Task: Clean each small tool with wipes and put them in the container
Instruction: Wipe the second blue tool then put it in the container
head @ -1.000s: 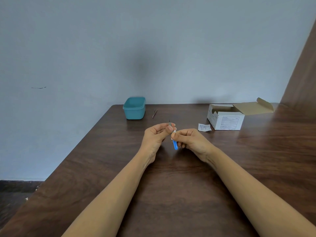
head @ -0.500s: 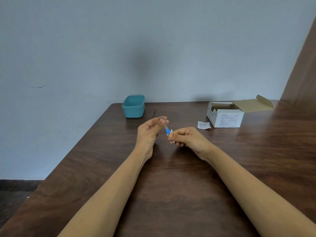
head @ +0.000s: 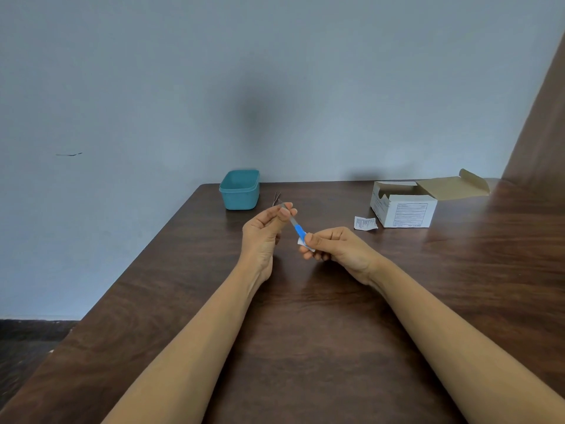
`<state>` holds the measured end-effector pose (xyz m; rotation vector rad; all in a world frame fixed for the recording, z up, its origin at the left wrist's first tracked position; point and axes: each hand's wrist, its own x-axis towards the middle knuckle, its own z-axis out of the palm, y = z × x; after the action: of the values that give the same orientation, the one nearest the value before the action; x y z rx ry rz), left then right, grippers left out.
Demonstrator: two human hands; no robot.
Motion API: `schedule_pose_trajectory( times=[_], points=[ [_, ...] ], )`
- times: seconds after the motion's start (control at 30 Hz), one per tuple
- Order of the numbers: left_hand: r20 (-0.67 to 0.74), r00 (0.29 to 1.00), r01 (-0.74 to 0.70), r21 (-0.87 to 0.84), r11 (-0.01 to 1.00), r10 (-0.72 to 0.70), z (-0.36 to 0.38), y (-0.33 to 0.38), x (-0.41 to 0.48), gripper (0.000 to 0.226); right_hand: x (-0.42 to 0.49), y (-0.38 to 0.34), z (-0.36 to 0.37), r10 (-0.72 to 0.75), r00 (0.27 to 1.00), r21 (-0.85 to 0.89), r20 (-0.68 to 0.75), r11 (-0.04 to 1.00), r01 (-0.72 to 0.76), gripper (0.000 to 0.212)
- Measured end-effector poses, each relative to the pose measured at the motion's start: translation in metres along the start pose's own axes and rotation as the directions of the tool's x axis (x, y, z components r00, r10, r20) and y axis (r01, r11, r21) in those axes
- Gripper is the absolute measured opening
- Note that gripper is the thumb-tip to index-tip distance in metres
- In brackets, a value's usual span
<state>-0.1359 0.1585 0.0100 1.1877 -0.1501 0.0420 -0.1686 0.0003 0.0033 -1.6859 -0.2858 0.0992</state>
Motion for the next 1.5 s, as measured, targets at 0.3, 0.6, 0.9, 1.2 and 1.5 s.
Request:
schedule_pose_trajectory(
  times=[0.3, 0.6, 0.9, 1.2, 1.5],
  points=[
    [0.157, 0.988, -0.031, 0.126, 0.991, 0.011, 0.010, -0.008, -0.010, 0.013, 0.001, 0.005, 0.000, -0.031, 0.996, 0.051, -0.088, 0.998, 0.036, 0.020],
    [0.031, 1.000, 0.002, 0.045, 0.999, -0.003, 0.003, -0.002, -0.003, 0.011, 0.002, 0.001, 0.000, -0.027, 1.000, -0.018, -0.008, 0.999, 0.027, 0.012],
    [0.147, 0.989, -0.031, 0.119, 0.992, 0.014, 0.009, -0.009, -0.010, 0.013, 0.003, 0.006, 0.001, -0.055, 0.991, 0.052, -0.120, 0.997, 0.061, 0.018],
    [0.107, 0.994, -0.026, 0.116, 0.993, 0.014, 0.005, -0.008, -0.006, 0.013, 0.003, 0.001, 0.000, -0.027, 0.998, 0.003, -0.061, 1.000, 0.027, 0.018],
    [-0.011, 1.000, -0.017, 0.045, 0.999, 0.017, -0.001, -0.003, 0.001, 0.007, 0.004, 0.003, 0.000, -0.012, 1.000, -0.005, -0.029, 1.000, 0.012, 0.010]
  ],
)
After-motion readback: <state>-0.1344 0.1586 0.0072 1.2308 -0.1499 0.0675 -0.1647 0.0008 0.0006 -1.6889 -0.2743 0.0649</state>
